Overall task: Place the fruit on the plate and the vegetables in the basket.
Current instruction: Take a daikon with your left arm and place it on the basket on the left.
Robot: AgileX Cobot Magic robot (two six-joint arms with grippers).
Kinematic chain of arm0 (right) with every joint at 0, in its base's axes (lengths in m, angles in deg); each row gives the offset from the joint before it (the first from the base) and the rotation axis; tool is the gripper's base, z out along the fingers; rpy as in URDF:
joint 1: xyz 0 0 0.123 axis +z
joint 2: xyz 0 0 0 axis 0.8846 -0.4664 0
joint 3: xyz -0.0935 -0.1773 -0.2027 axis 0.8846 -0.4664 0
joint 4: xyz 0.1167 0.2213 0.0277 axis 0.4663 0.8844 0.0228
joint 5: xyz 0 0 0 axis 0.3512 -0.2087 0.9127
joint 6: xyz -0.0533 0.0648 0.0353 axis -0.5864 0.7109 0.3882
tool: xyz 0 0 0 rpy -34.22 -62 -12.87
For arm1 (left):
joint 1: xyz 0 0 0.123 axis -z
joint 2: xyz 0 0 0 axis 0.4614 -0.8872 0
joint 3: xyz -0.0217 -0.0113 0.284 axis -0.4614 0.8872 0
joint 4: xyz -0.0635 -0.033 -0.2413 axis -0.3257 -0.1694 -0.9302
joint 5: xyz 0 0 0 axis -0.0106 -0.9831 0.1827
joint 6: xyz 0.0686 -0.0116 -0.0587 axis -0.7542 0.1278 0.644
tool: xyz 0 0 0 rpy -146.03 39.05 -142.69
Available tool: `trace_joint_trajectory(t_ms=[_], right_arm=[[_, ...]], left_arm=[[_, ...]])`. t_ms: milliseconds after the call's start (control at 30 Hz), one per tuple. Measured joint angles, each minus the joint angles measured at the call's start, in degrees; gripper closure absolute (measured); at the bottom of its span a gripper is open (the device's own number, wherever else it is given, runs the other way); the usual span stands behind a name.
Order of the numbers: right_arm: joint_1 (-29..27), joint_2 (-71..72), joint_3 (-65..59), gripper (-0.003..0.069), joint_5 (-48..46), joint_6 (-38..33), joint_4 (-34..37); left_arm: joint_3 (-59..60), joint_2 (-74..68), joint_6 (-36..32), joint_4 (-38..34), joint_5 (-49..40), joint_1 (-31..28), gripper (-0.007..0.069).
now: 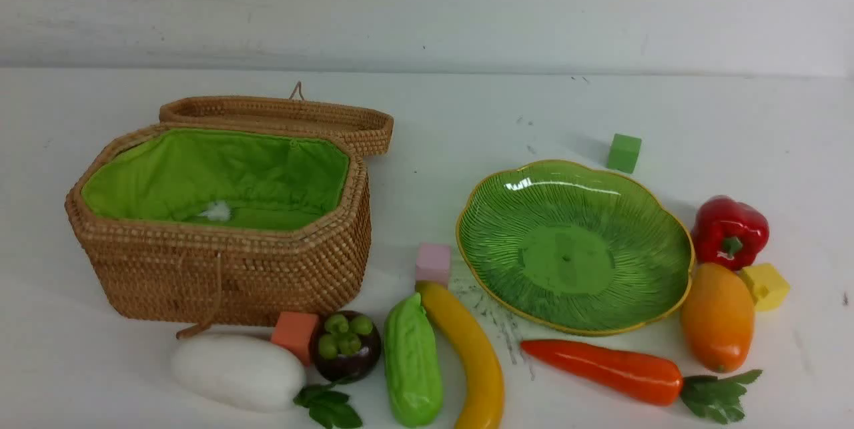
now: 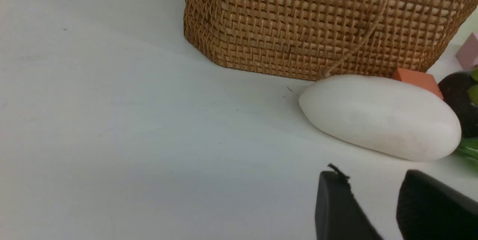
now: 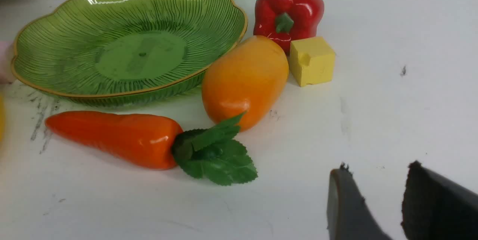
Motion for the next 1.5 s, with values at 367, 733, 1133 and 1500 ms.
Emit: trace_joint_trajectory(t_ms=[367,733,1133,1500], right_arm=[[0.0,0.0,0.0,0.0418,0.0,0.0,0.0],[0.0,0.0,0.0,0.0418,0.0,0.0,0.0],[0.0,0.0,0.0,0.0418,0.0,0.0,0.0],[0.0,0.0,0.0,0.0418,0.0,0.0,0.0]], left_arm=[[0.0,0.0,0.0,0.0,0.0,0.0,0.0386],[0.0,0.0,1.1,-1.4,2.1,0.0,0.0386],[0.0,0.0,17.0,-32.8,16.1,0.0,0.0386],[-12.7,-1.7,9.2,-31.5,5.1,0.0,0.0638]])
